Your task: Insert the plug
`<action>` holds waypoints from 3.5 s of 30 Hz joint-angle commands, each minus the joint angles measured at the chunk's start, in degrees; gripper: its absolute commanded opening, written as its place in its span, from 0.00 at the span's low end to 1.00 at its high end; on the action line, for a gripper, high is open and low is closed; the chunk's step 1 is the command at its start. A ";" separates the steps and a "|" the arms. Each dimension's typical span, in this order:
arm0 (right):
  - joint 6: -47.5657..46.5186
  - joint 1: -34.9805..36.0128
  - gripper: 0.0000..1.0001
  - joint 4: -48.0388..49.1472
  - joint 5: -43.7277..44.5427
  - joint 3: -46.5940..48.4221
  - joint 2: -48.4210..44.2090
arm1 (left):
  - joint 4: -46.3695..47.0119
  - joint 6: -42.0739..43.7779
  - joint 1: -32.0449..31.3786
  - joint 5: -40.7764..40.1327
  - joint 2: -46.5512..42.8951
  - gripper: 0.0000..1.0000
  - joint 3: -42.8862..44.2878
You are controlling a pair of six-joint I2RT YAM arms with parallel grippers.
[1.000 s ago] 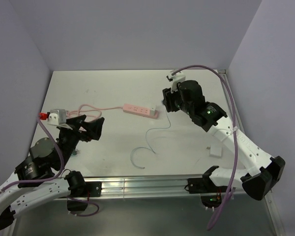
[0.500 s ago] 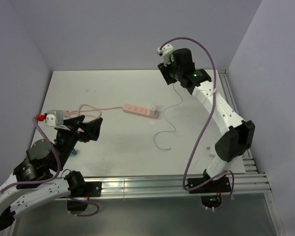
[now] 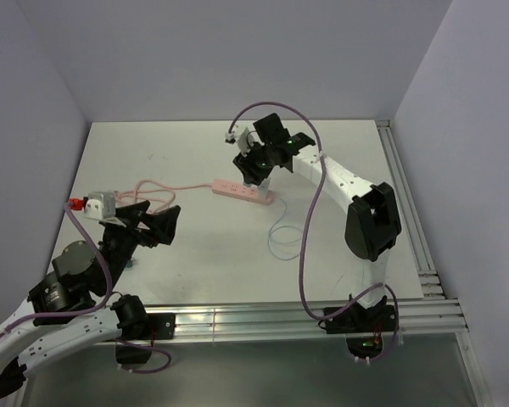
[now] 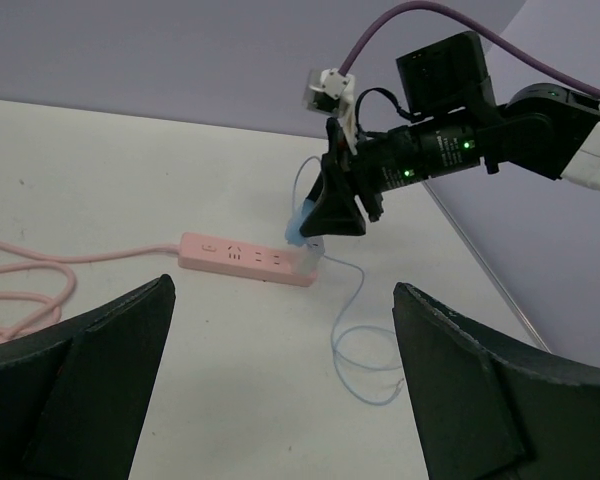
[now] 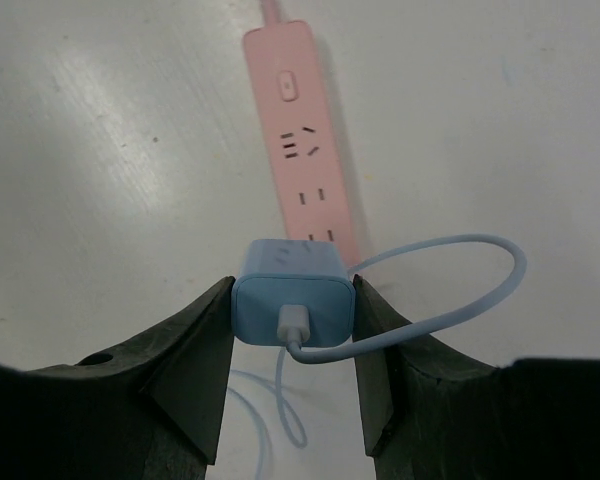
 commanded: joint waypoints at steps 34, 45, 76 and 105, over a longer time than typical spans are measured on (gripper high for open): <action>51.38 -29.98 0.00 5.90 -17.74 13.97 -1.92 | 3.02 0.33 -0.02 3.28 -1.04 0.96 -1.33; 35.19 -23.53 0.00 11.55 7.13 33.25 5.79 | 0.91 0.07 -0.02 1.96 -0.77 0.96 -0.01; 0.44 0.13 0.00 10.28 3.08 -7.11 1.27 | -1.90 -2.22 -0.02 2.75 -3.94 0.95 0.61; -22.42 -0.04 0.00 -3.94 -2.55 -0.09 10.67 | -1.55 -1.17 -0.02 2.84 -4.20 0.96 -0.18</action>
